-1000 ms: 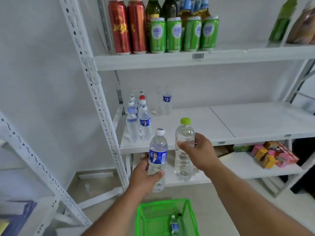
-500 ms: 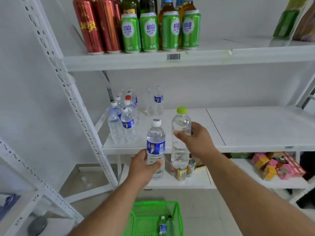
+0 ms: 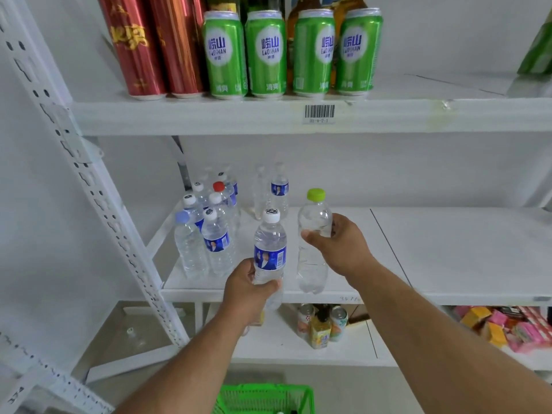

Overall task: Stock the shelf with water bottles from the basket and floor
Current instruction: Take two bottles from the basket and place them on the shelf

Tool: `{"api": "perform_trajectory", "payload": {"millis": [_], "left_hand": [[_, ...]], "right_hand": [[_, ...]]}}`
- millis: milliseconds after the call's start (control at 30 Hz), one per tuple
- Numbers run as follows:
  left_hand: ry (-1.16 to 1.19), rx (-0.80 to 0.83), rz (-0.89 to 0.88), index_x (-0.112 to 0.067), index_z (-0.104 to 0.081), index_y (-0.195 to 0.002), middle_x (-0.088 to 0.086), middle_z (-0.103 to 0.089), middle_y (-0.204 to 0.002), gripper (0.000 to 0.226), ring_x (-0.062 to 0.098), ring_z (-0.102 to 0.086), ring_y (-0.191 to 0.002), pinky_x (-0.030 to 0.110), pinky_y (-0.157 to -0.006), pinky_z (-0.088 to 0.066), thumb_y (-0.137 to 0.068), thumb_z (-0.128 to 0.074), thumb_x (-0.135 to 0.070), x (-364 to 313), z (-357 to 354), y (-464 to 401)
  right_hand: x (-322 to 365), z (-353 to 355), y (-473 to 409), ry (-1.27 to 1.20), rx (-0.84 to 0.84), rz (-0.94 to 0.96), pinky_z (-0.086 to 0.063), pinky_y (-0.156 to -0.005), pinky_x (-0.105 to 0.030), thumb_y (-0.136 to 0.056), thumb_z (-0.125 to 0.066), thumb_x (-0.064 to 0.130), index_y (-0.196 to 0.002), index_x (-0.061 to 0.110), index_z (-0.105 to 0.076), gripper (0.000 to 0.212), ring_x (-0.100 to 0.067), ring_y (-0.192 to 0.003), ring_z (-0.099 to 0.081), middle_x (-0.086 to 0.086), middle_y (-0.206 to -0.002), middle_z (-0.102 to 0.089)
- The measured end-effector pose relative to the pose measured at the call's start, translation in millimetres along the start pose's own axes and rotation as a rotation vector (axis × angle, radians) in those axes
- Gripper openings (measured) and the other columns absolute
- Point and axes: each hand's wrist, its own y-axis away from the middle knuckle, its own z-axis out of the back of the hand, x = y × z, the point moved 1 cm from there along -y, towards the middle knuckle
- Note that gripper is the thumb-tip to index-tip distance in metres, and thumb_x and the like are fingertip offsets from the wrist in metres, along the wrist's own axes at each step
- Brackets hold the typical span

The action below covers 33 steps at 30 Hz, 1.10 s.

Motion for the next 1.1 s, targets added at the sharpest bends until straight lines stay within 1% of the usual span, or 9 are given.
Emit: {"api": "perform_trajectory", "payload": {"millis": [167,267,367,567,633,800,900,1033,1100], "left_hand": [[-0.025,0.003,-0.021,-0.030,-0.060,-0.109,-0.019,-0.062,-0.097,0.040,-0.010,-0.053,-0.086,0.015,-0.070,-0.040,-0.076,-0.081,-0.024,3.7,4.5,-48.3],[-0.036,-0.004,-0.038,-0.030,-0.059,-0.114,-0.025,-0.054,-0.092,0.043,-0.010,-0.050,-0.084,0.012,-0.071,-0.038,-0.077,-0.080,-0.024,3.9,4.3,-70.7],[-0.037,-0.006,-0.031,-0.030,-0.059,-0.118,-0.017,-0.057,-0.102,0.047,0.001,-0.054,-0.097,0.017,-0.079,-0.039,-0.077,-0.080,-0.027,6.0,1.2,-92.8],[-0.034,-0.007,-0.021,-0.032,-0.057,-0.113,-0.022,-0.057,-0.095,0.040,-0.007,-0.053,-0.085,0.014,-0.068,-0.040,-0.081,-0.077,-0.021,7.7,-11.3,-139.0],[-0.017,-0.030,-0.009,-0.033,-0.057,-0.109,-0.022,-0.060,-0.093,0.038,0.001,-0.061,-0.090,0.011,-0.065,-0.040,-0.080,-0.077,-0.018,8.6,-17.0,-156.1],[-0.056,-0.113,0.042,-0.022,-0.060,-0.124,-0.001,-0.062,-0.128,0.050,0.019,-0.058,-0.118,0.028,-0.091,-0.046,-0.078,-0.080,-0.023,16.1,-33.2,-201.5],[-0.086,-0.145,0.067,-0.019,-0.056,-0.133,0.004,-0.055,-0.140,0.059,0.022,-0.052,-0.128,0.032,-0.098,-0.043,-0.079,-0.079,-0.025,21.2,-41.1,-225.9],[-0.091,-0.184,0.052,-0.016,-0.058,-0.129,0.005,-0.058,-0.135,0.054,0.022,-0.055,-0.124,0.029,-0.094,-0.044,-0.079,-0.078,-0.022,26.2,-49.0,-254.4],[-0.074,-0.202,0.044,-0.019,-0.062,-0.117,0.001,-0.063,-0.121,0.042,0.016,-0.061,-0.105,0.018,-0.079,-0.046,-0.079,-0.078,-0.019,27.6,-50.8,-264.6]], "right_hand": [[0.2,-19.4,-35.6,0.019,-0.029,-0.017,-0.048,-0.066,-0.022,-0.083,-0.076,0.032,-0.117,0.020,-0.062,0.039,-0.009,-0.088,-0.065,0.005,-0.102,-0.069],[-0.1,-26.9,-55.3,-0.018,-0.044,-0.040,-0.054,-0.077,-0.030,-0.082,-0.079,0.029,-0.115,0.023,-0.062,0.038,-0.013,-0.093,-0.067,0.005,-0.104,-0.069],[-4.0,-32.4,-76.2,-0.017,-0.046,-0.042,-0.055,-0.085,-0.035,-0.082,-0.080,0.026,-0.105,0.029,-0.061,0.030,-0.015,-0.093,-0.068,0.009,-0.099,-0.070],[-22.8,-41.1,-126.7,0.010,-0.046,-0.067,-0.054,-0.084,-0.033,-0.080,-0.080,0.032,-0.108,0.027,-0.066,0.031,-0.014,-0.093,-0.068,0.008,-0.100,-0.071],[-29.9,-45.7,-146.0,0.009,-0.038,-0.086,-0.055,-0.087,-0.036,-0.078,-0.081,0.035,-0.113,0.027,-0.066,0.039,-0.014,-0.095,-0.067,0.008,-0.104,-0.071],[-47.8,-59.5,-195.3,0.034,0.008,-0.097,-0.057,-0.091,-0.041,-0.075,-0.083,0.039,-0.118,0.028,-0.067,0.048,-0.014,-0.097,-0.069,0.009,-0.108,-0.072],[-56.2,-69.4,-219.8,0.051,0.025,-0.084,-0.056,-0.091,-0.042,-0.073,-0.082,0.040,-0.115,0.028,-0.067,0.046,-0.015,-0.096,-0.069,0.009,-0.106,-0.072],[-64.8,-82.7,-246.6,0.070,0.047,-0.062,-0.056,-0.091,-0.040,-0.076,-0.081,0.036,-0.111,0.029,-0.068,0.038,-0.014,-0.096,-0.069,0.010,-0.103,-0.073],[-67.1,-88.4,-256.4,0.082,0.055,-0.056,-0.056,-0.092,-0.039,-0.077,-0.080,0.035,-0.114,0.028,-0.067,0.040,-0.015,-0.098,-0.068,0.009,-0.106,-0.072]]}}
